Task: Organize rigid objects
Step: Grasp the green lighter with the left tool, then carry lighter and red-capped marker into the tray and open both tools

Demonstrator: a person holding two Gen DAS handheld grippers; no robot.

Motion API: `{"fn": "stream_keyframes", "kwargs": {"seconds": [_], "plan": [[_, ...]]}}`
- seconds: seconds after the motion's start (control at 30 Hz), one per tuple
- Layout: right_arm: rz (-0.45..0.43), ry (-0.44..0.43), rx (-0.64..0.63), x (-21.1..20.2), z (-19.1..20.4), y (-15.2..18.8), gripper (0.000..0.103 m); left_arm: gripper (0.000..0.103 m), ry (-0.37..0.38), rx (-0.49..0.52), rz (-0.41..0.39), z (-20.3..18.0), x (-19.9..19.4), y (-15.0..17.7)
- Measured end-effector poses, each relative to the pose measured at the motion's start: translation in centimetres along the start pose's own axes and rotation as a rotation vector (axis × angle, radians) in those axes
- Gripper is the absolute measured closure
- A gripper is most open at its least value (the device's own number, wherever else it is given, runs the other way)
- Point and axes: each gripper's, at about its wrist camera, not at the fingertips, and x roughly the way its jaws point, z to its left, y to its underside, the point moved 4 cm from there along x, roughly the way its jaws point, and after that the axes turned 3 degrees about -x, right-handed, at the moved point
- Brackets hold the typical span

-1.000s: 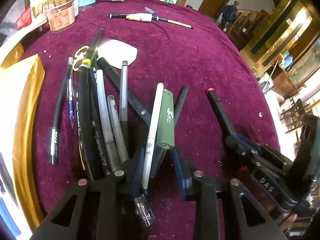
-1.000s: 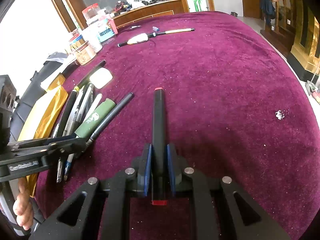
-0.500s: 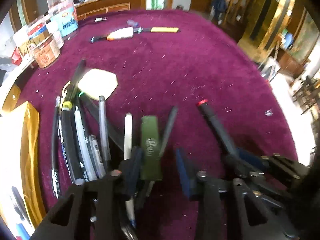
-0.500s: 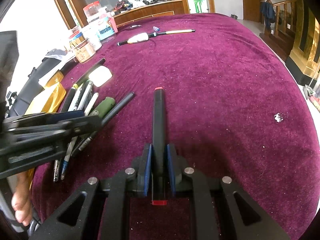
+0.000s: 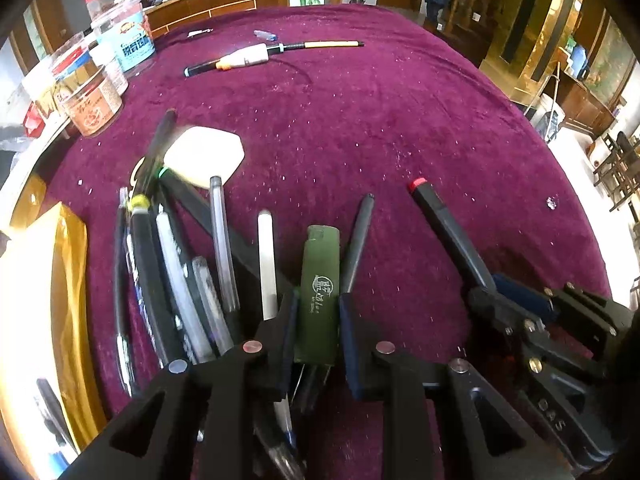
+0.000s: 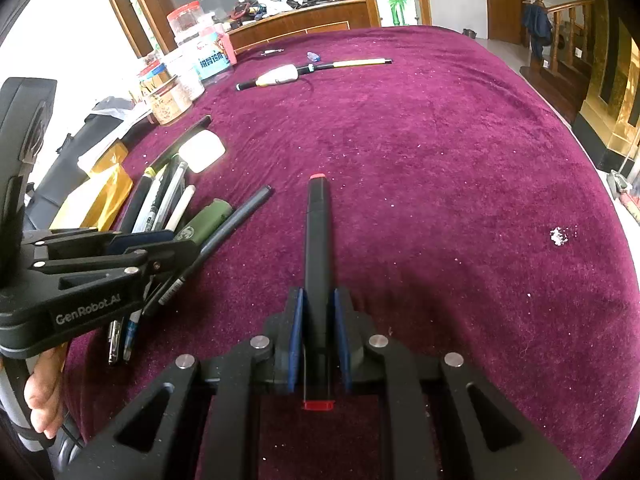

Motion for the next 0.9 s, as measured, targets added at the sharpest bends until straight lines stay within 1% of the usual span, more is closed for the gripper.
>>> {"fn": "stream_keyframes", "kwargs": {"seconds": [0.07, 0.1, 0.2, 0.27, 0.3, 0.37, 0.4, 0.47, 0.5, 0.57, 0.63, 0.7, 0.73, 0.77, 0.83, 0.87, 0.9], "plan": [[0.0, 0.001, 0.0, 0.0, 0.0, 0.0, 0.088, 0.084, 0.023, -0.014, -0.021, 0.1, -1.1, 0.9], [-0.001, 0.003, -0.001, 0.0, 0.0, 0.0, 0.088, 0.084, 0.066, -0.045, -0.029, 0.3, -2.0, 1.6], [-0.001, 0.015, -0.011, 0.1, 0.1, 0.0, 0.088, 0.083, 0.163, -0.112, -0.045, 0.3, -3.9, 3.4], [0.0, 0.028, -0.025, 0.1, 0.3, 0.0, 0.088, 0.084, 0.188, -0.119, -0.049, -0.2, -4.5, 4.5], [0.001, 0.036, -0.034, 0.2, 0.5, 0.0, 0.088, 0.083, 0.195, -0.107, -0.043, -0.7, -4.6, 5.3], [0.0, 0.057, -0.051, 0.2, 0.8, 0.0, 0.088, 0.083, 0.163, -0.072, -0.023, -1.6, -3.9, 6.6], [-0.002, 0.067, -0.054, 0.2, 0.8, 0.0, 0.088, 0.083, 0.131, -0.063, -0.008, -1.8, -3.2, 7.3], [-0.017, 0.088, -0.044, 0.0, 0.7, -0.1, 0.088, 0.083, 0.127, -0.069, 0.011, -1.9, -2.3, 7.9], [-0.029, 0.092, -0.036, -0.1, 0.5, -0.1, 0.088, 0.083, 0.117, -0.061, -0.013, -2.0, -2.4, 7.9], [-0.041, 0.09, -0.025, -0.3, 0.3, -0.2, 0.088, 0.083, 0.095, -0.046, -0.017, -2.4, -2.4, 7.9], [-0.049, 0.092, -0.019, -0.5, 0.2, -0.2, 0.088, 0.078, 0.064, -0.011, -0.032, -3.1, -2.2, 7.8], [-0.046, 0.105, -0.015, -0.4, 0.1, -0.3, 0.088, 0.077, 0.005, 0.042, -0.05, -3.9, -2.0, 7.6], [-0.043, 0.11, -0.015, -0.3, 0.1, -0.3, 0.088, 0.079, -0.004, 0.05, -0.063, -4.0, -2.0, 7.5], [-0.043, 0.114, -0.014, -0.3, 0.1, -0.3, 0.088, 0.083, 0.004, 0.043, -0.072, -3.9, -2.0, 7.5], [-0.06, 0.11, -0.014, -0.6, 0.1, -0.3, 0.088, 0.083, 0.04, -0.005, -0.074, -3.1, -2.2, 7.9], [-0.078, 0.099, -0.012, -1.0, 0.2, -0.3, 0.088, 0.084, 0.072, -0.041, -0.075, -2.5, -2.5, 8.0], [-0.099, 0.085, -0.005, -1.5, 0.1, -0.3, 0.088, 0.084, 0.133, -0.089, -0.093, -1.7, -3.6, 8.3]]}}
